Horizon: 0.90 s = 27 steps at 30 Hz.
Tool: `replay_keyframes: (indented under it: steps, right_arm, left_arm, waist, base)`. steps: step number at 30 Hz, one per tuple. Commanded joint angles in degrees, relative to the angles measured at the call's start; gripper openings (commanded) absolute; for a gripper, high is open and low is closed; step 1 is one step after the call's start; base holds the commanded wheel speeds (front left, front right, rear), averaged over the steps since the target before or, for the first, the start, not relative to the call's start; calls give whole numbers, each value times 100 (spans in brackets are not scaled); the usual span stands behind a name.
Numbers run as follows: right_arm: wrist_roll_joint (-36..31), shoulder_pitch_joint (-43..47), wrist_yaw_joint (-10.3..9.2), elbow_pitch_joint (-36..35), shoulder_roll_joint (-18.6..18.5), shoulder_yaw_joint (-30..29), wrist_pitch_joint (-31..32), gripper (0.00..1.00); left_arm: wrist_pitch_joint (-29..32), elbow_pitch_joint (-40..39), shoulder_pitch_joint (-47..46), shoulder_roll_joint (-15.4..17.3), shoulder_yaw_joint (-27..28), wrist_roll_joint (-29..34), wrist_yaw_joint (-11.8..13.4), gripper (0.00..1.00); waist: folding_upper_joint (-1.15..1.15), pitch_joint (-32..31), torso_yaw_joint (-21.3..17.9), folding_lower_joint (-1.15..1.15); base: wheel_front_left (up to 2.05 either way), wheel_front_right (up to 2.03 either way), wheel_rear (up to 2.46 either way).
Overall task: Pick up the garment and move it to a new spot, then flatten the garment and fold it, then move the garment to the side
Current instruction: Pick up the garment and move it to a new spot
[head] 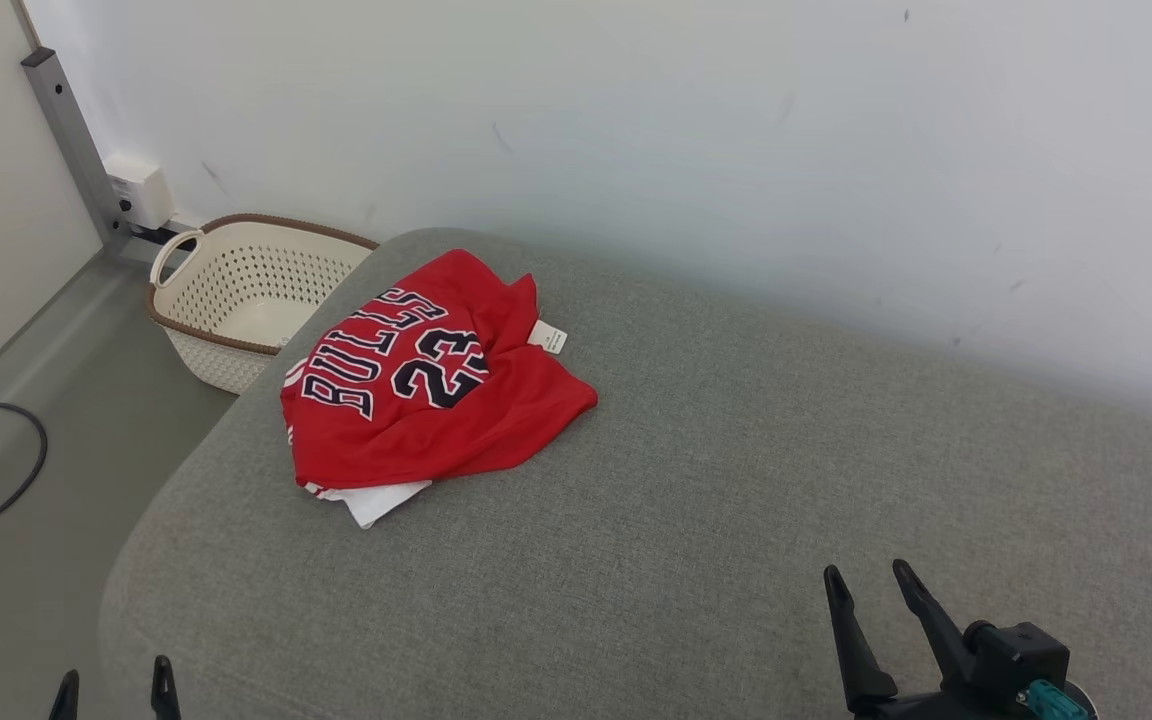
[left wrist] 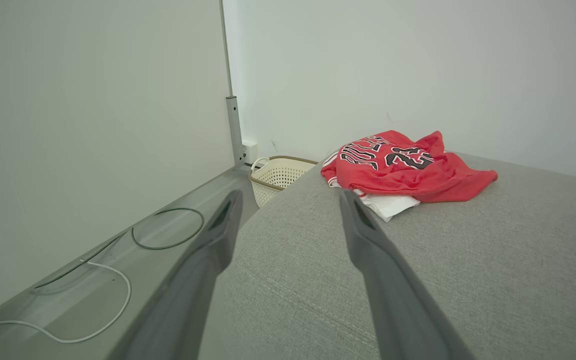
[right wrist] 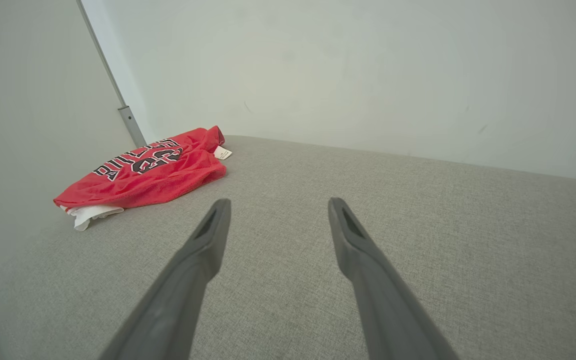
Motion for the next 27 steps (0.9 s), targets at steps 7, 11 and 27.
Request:
replay_keyframes:
  steps: [7, 11, 27]
  right_arm:
    - [42, -4, -1, 10, -14, 75, -28, 100]
    - [-21, -100, -1, -29, 5, 71, -36, 100]
    - [-73, -733, -1, -313, -100, 530, 137, 100]
  left_arm:
    - [-114, -58, -55, -55, -59, -152, -64, 100]
    - [-103, -42, -272, -47, -112, -170, -99, 100]
    - [118, 866, -2291, 510, -37, -507, -537, 100]
  waist:
    - [0, 14, -76, 0]
    - [0, 55, -230, 0]
    - [0, 770, -1234, 0]
  base:
    - [0, 0, 0]
    - [0, 0, 0]
    - [0, 0, 0]
